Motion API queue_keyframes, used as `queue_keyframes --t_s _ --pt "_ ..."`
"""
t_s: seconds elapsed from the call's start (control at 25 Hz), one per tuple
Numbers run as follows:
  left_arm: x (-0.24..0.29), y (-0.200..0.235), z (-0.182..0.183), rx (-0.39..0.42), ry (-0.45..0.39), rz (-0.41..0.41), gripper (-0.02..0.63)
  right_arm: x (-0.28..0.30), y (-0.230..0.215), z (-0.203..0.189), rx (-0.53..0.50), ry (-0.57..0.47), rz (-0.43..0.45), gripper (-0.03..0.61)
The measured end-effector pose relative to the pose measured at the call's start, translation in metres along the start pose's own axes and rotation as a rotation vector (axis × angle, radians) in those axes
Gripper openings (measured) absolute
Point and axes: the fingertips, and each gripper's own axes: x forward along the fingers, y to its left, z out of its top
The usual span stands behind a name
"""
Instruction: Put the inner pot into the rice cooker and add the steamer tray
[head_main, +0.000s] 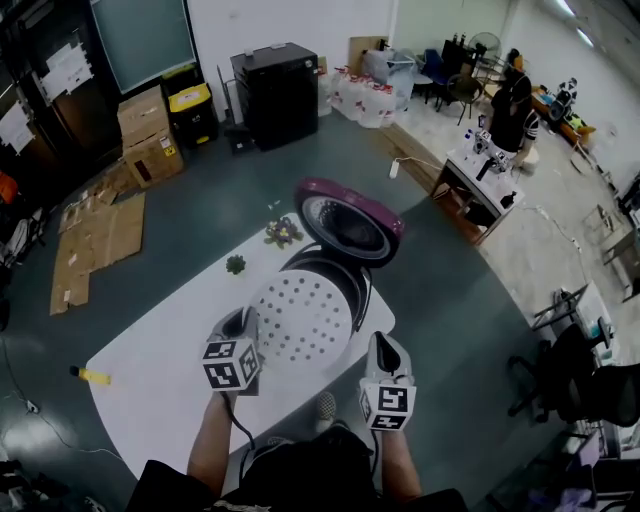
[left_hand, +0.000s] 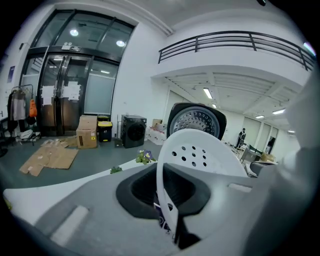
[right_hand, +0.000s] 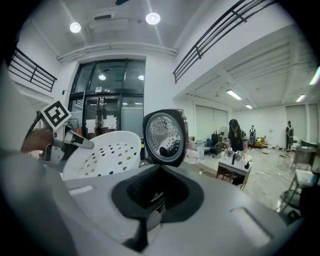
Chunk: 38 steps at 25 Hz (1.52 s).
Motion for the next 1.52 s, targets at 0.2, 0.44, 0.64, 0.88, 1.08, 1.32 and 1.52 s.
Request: queue_keyframes --t_s 0.2,0.44,0.64,0.88,1.08,1.32,1.52 --pt "0.037 -0.011 0.017 0.048 0.015 -0.020 0.029 0.016 -0.024 0.002 0.022 -0.005 -0.031 0.005" --pt "0.081 -0.019 0.012 0.101 0.076 -0.026 0.029 0.031 -0.051 -0.006 0.048 0.012 -0.062 0.005" --pt "0.109 -0.026 -0.001 0.126 0.131 -0.031 0.029 0.042 -0.069 -0.015 0.065 0.029 -0.076 0.006" --pt "0.135 -0.030 -0.011 0.182 0.203 -0.039 0.029 0.054 -0.079 -0.022 0.083 0.051 -0.081 0.005" --pt "0.149 -0.028 -0.022 0.247 0.258 -0.028 0.030 0.061 -0.089 -0.023 0.092 0.057 -0.084 0.006" --pt "0.163 -0.022 -0.036 0.263 0.312 -0.032 0.030 0.069 -0.093 -0.030 0.097 0.080 -0.077 0.005" --pt "0.174 -0.016 -0.047 0.278 0.357 -0.025 0.040 0.078 -0.090 -0.031 0.093 0.092 -0.057 0.006"
